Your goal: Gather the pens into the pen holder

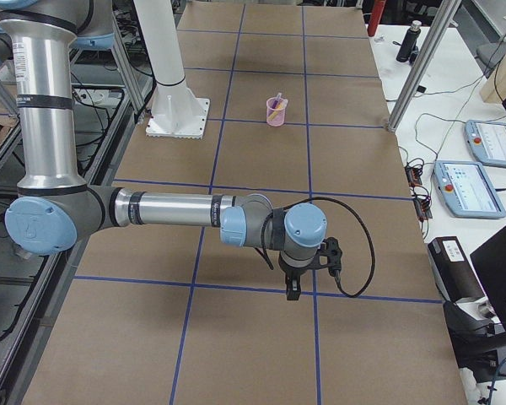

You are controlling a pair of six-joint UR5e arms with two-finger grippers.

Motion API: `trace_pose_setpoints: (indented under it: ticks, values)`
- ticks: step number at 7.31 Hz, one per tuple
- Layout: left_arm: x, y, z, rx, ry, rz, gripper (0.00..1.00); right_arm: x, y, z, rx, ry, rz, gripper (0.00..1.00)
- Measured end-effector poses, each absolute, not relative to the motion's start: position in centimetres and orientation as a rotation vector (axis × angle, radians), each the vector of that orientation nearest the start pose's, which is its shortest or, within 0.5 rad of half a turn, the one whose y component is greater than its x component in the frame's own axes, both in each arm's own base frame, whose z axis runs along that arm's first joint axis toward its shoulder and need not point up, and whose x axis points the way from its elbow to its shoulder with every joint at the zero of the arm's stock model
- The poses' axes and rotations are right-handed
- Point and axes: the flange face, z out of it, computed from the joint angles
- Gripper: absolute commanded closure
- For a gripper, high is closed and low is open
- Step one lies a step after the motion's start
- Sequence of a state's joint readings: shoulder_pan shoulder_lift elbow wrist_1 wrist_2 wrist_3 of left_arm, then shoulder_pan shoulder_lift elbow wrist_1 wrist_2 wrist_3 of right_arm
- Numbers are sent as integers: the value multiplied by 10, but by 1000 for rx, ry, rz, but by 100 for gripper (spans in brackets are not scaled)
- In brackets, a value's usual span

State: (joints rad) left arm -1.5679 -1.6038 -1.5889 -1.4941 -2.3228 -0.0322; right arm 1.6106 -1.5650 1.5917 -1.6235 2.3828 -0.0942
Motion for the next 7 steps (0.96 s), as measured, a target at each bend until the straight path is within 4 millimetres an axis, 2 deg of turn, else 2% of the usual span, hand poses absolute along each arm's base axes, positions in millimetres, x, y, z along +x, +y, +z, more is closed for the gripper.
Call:
trace_pose_setpoints:
  ticks: [3, 7]
  values:
    - [-64, -502, 641, -34, 752, -38, 0, 82, -468, 633, 60, -781, -51, 0]
    - [-65, -501, 641, -35, 746, -38, 0, 81, -466, 629, 67, -782, -53, 0]
